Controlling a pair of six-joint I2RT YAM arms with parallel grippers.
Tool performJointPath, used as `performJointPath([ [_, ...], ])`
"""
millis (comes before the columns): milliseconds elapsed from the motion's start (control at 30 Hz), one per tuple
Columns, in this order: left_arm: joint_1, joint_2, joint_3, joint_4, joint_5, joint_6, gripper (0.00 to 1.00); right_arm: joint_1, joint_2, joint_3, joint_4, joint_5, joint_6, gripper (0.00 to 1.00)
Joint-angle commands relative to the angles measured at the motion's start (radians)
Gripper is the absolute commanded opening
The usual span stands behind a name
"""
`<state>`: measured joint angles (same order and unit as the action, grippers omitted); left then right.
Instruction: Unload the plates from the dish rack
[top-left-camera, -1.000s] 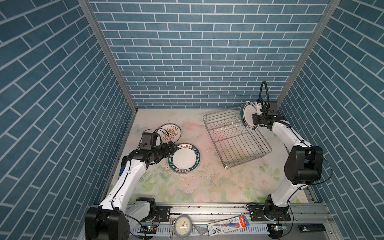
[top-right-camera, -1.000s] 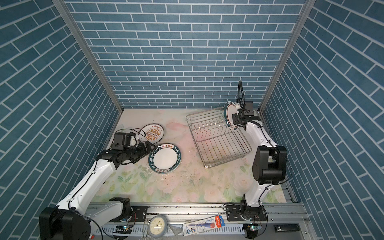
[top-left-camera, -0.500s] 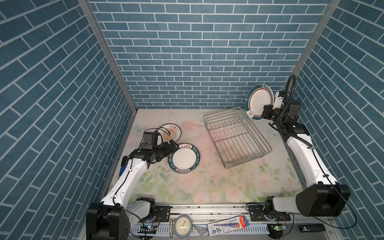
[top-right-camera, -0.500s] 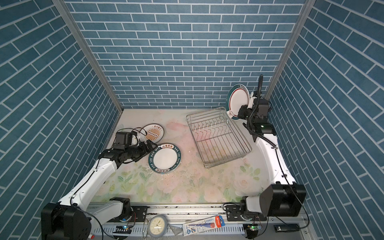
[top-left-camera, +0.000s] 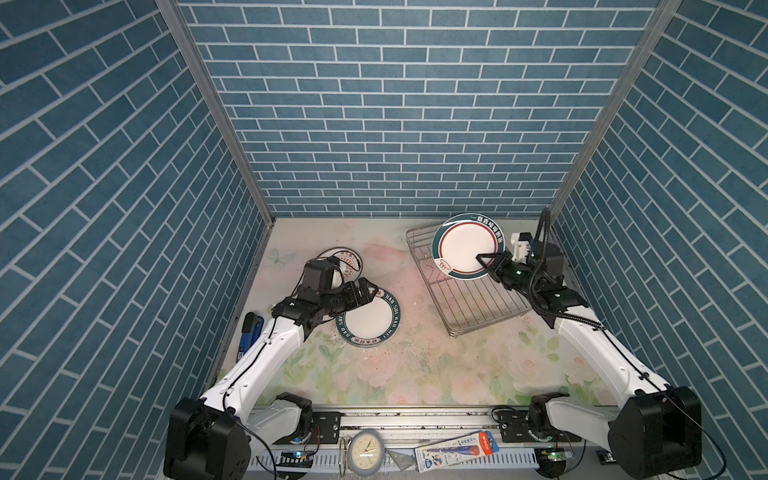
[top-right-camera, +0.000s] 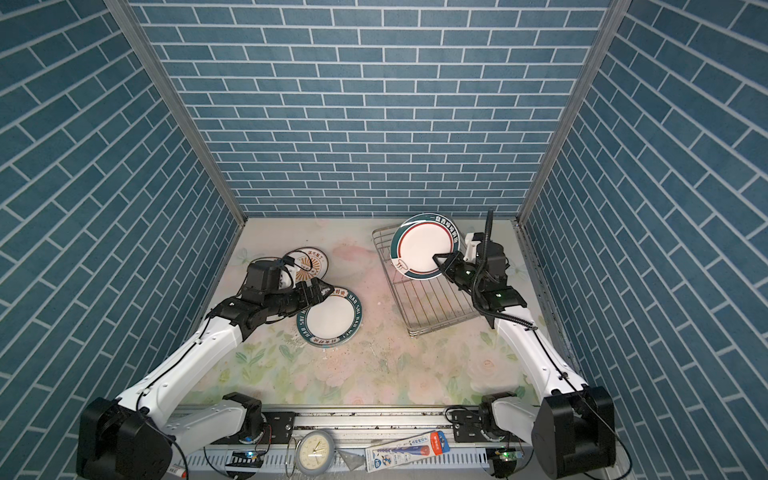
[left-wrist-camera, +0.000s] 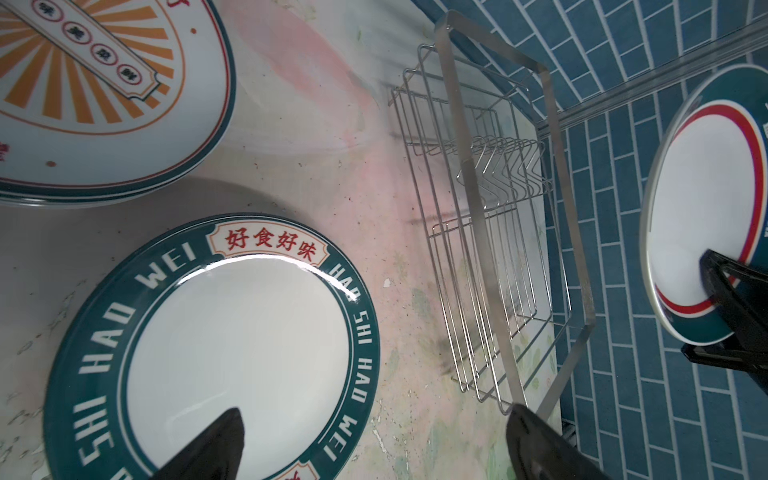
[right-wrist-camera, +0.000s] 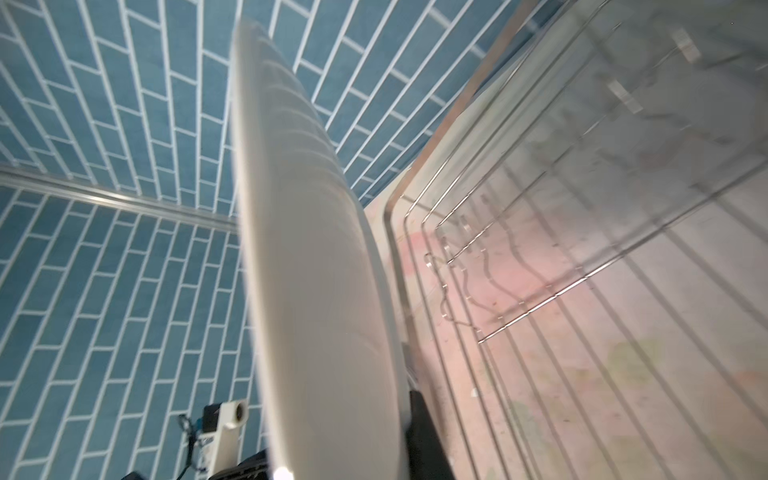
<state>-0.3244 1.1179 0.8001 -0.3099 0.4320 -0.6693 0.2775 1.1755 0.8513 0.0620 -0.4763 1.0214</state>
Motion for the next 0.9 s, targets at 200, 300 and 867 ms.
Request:
performJointPath([
  [200, -0.051, 0.031, 0.019, 0.198, 0.052, -0.049, 0.99, 0.175, 0.113, -0.008, 0.261, -0.054, 0.119, 0.00],
  [300, -0.052, 0.024, 0.007, 0.244, 0.060, -0.062, 1.00, 0.203, 0.143, -0.005, 0.280, -0.055, 0.120, 0.00],
  [867, -0.052, 0.092, -0.021, 0.444, 0.138, -0.124, 0.84, 0.323, 0.261, 0.013, 0.395, -0.119, 0.139, 0.00],
])
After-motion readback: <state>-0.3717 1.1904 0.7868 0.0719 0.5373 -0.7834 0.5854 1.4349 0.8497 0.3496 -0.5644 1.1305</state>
